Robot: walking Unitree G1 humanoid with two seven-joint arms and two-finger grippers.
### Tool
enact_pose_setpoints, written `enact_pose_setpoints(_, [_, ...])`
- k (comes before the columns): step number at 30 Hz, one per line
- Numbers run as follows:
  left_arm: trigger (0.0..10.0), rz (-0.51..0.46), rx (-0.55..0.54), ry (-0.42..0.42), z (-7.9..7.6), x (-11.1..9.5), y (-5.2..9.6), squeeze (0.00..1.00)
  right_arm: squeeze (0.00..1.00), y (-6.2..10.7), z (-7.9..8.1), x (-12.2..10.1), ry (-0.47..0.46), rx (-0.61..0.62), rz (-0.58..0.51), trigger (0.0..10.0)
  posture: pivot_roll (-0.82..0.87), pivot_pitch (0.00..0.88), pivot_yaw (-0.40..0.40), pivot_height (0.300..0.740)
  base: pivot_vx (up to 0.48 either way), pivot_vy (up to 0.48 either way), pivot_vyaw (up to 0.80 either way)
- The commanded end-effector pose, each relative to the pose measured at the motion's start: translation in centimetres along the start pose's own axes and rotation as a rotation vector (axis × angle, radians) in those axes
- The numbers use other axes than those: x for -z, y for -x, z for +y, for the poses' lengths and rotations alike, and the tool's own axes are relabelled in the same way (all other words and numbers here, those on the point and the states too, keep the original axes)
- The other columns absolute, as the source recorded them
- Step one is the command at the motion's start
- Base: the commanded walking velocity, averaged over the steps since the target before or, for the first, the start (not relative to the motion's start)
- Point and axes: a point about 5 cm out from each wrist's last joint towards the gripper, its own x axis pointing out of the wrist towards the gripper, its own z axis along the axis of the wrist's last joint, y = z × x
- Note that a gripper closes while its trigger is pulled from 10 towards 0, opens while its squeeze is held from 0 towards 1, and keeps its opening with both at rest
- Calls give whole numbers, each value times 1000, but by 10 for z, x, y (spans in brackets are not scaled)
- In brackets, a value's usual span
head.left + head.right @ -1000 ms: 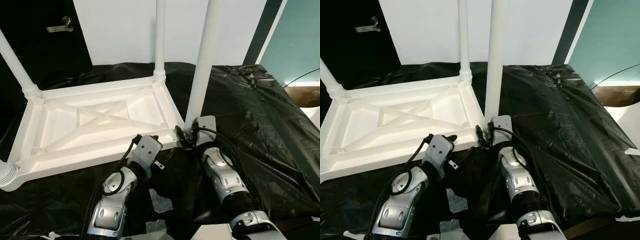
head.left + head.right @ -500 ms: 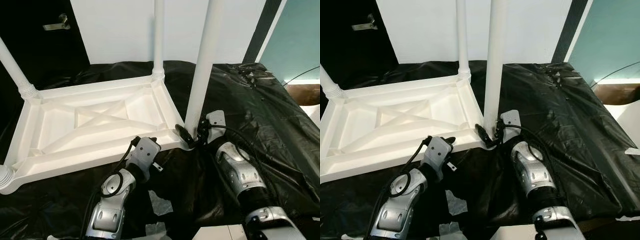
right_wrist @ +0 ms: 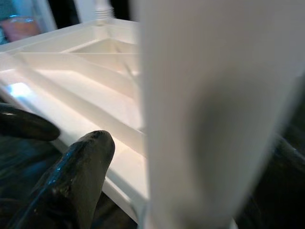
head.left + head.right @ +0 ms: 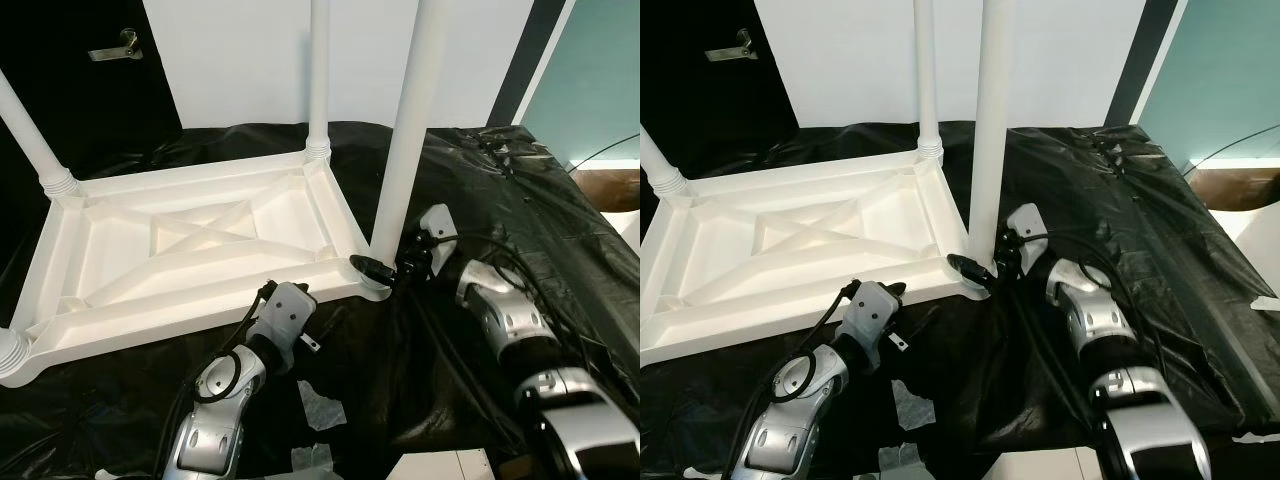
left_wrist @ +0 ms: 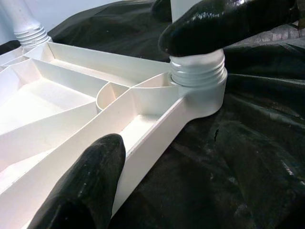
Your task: Building children table
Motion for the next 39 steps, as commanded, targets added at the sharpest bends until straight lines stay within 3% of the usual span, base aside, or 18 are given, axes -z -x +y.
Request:
enact_pose_setpoints(1, [10000,3,-64,-4,4,-1,0,0,0,-1,0,4,20,-35,39,10000,158,0,-32,740,0,0,0])
enact_pose_setpoints(4, [10000,2,-64,-5,4,-1,0,0,0,-3,-2,3,44,-54,59,9569,161,0,-33,740,0,0,0])
enact_pose_setpoints(5, [10000,1,-64,-5,4,-2,-1,0,0,-4,-3,3,51,-69,73,3098,165,0,-37,740,0,0,0])
enact_pose_setpoints(6, [10000,0,-66,-5,4,-2,-1,0,0,-4,-3,3,61,-81,82,0,165,0,-37,740,0,0,0])
enact_pose_setpoints(18, [10000,1,-77,8,1,-1,0,0,0,2,-9,9,55,-67,117,0,171,0,-55,740,0,0,0])
enact_pose_setpoints(19, [10000,2,-78,11,1,-1,0,0,0,3,-10,10,35,-40,115,2980,169,0,-56,740,0,0,0])
enact_pose_setpoints(20, [10000,2,-78,14,0,-1,1,0,0,3,-10,12,19,-4,106,10000,165,0,-57,740,0,0,0])
enact_pose_setpoints(32, [10000,5,-70,30,-5,1,2,0,0,0,-5,26,-23,274,100,10000,154,0,-53,740,0,0,0])
enact_pose_setpoints(34, [10000,7,-66,37,-6,1,2,0,0,-2,0,30,-59,405,82,10000,150,0,-50,740,0,0,0])
enact_pose_setpoints(39, [10000,9,-62,44,-7,1,2,0,0,-5,4,30,-72,545,69,10000,148,0,-49,740,0,0,0])
